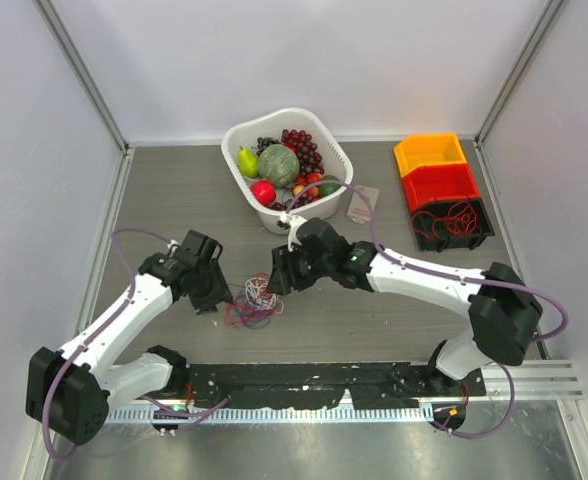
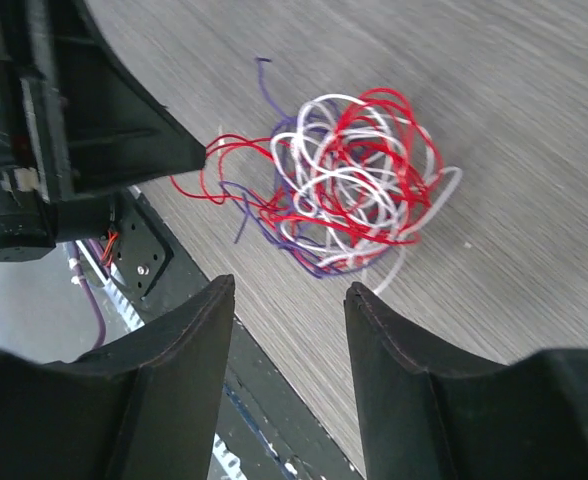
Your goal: Untangle the cables
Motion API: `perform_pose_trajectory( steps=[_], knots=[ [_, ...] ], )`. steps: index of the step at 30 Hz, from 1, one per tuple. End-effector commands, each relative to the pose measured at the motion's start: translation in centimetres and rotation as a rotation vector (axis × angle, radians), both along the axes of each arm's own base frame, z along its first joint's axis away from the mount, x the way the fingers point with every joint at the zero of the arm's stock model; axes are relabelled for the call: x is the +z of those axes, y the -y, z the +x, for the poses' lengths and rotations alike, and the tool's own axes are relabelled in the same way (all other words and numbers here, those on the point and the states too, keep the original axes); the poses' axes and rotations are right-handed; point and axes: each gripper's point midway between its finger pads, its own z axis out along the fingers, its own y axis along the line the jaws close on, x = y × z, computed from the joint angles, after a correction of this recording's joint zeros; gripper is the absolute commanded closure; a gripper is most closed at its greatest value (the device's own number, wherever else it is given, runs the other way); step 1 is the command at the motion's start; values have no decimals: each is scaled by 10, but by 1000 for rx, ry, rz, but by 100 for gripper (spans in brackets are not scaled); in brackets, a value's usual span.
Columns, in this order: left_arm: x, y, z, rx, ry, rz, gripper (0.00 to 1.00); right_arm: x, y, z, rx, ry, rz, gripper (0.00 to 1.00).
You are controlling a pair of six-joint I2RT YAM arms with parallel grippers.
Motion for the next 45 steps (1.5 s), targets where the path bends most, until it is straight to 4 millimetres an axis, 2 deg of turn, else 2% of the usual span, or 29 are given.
perform_pose_trajectory(
  steps=[1, 3, 7, 9, 10, 11, 14, 23, 25, 28, 29, 32, 35, 38, 40, 42, 45],
  knots=[
    [-7, 3, -16, -6, -72, -25, 53, 21, -41, -7, 83, 34, 94, 48],
    [-8, 4, -19, 4, -73, -46, 53, 19, -53, -17, 114, 23, 104, 49],
    [-3, 3, -17, 11, -36, -55, 56, 4, -65, -19, 124, -16, 95, 51],
    [-3, 4, -18, 7, -35, -60, 62, -2, -69, -15, 120, -23, 79, 53],
    [-3, 5, -19, 2, -36, -66, 65, -12, -68, -14, 111, -34, 51, 56],
    [-2, 7, -19, -7, -34, -73, 70, -11, -71, -11, 111, -30, 50, 57],
    [-1, 12, -17, -35, -23, -100, 75, -23, -73, -9, 99, -44, 7, 59],
    [-11, 12, -13, -68, -23, -82, 74, -19, -76, -6, 100, 14, -40, 57],
    [-12, 14, -11, -82, -17, -82, 81, -22, -77, -6, 105, 13, -46, 57],
    [-1, 16, -8, -132, 8, -85, 100, -23, -80, -6, 111, 15, -45, 57],
    [7, 16, -9, -154, 19, -86, 100, -25, -80, -5, 105, 13, -48, 57],
    [46, 15, -18, -206, 66, -109, 100, -34, -82, 0, 83, 23, -73, 56],
    [107, 20, -22, -207, 214, -203, 100, -60, -78, 1, 55, 10, -157, 55],
    [204, 21, -15, -188, 502, -308, 100, -85, -56, 17, -61, 40, -285, 54],
    [270, 18, -16, -186, 710, -369, 100, -95, -42, 20, -101, 57, -346, 53],
    [334, 10, -21, -178, 912, -414, 100, -100, -32, 22, -129, 66, -374, 53],
    [416, 7, -34, -223, 1147, -468, 100, -107, -17, 25, -173, 77, -413, 53]
  ],
)
